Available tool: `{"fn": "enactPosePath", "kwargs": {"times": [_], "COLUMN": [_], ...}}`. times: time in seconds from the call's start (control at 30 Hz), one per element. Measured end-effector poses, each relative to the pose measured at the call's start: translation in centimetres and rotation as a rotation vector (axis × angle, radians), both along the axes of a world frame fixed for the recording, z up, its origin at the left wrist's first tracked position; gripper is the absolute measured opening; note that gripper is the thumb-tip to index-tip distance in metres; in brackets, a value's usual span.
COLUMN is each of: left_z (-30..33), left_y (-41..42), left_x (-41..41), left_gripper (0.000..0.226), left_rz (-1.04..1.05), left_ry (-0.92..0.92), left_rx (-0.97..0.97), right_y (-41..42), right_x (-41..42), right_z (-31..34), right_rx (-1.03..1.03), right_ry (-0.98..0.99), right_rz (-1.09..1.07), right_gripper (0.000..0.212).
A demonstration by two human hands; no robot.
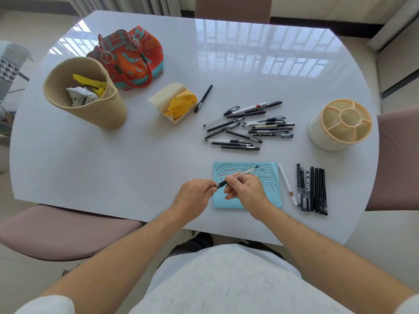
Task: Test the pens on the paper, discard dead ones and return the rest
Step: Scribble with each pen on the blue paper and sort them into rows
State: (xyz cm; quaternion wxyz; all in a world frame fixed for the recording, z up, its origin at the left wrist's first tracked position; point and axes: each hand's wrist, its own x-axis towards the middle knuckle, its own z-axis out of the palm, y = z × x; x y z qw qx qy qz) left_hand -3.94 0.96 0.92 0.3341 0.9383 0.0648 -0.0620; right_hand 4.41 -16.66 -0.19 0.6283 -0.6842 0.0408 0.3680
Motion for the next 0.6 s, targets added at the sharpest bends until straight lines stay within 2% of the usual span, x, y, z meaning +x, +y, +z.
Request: {"fn": "enactPosePath", "kwargs": {"times": [0.1, 0.17, 0.23, 0.3, 0.33, 0.47, 0.6], "left_z": [0.0, -0.4, -0.9, -1.5, -1.9, -3.1, -3.6], "left_y": [1.5, 3.1, 5.0, 6.7, 7.4, 8.9, 9.1], "left_x": [-0.2, -0.4, -0.8, -1.4, -1.7, -2.6, -2.9], "left_gripper": [0.013, 0.013, 0.014, 0.015, 0.014, 0.013, 0.017], "left_rz": [0.079, 0.209, 0.332, 0.404, 0.434, 0.526, 0.579], "left_ry": [0.073, 0.117, 0.175, 0.240, 0.272, 0.379, 0.463], "left_rx": [-0.033, -0.036, -0.006, 0.036, 0.051, 0.094, 0.127], "right_y": [0.8, 1.2, 1.0, 0.6, 0.5, 0.3, 0.4], "right_x": [1.8, 4.0, 6.6, 9.0, 9.9, 11.7, 11.9], "right_z": [-0.5, -0.8, -1.1, -1.4, -1.6, -2.4, -2.7], "right_rx": [-0.089, -0.207, -0.425, -0.610, -0.682, -0.932, -1.023], "right_ry": [-0.017, -0.111, -0.398, -0.671, -0.737, -0.855, -0.931], "right_rz": [0.154, 0.141, 0.127, 0.202, 0.260, 0.539, 0.650], "right_gripper": [0.026, 0.020, 0.005, 0.012, 0.018, 0.033, 0.028]}}
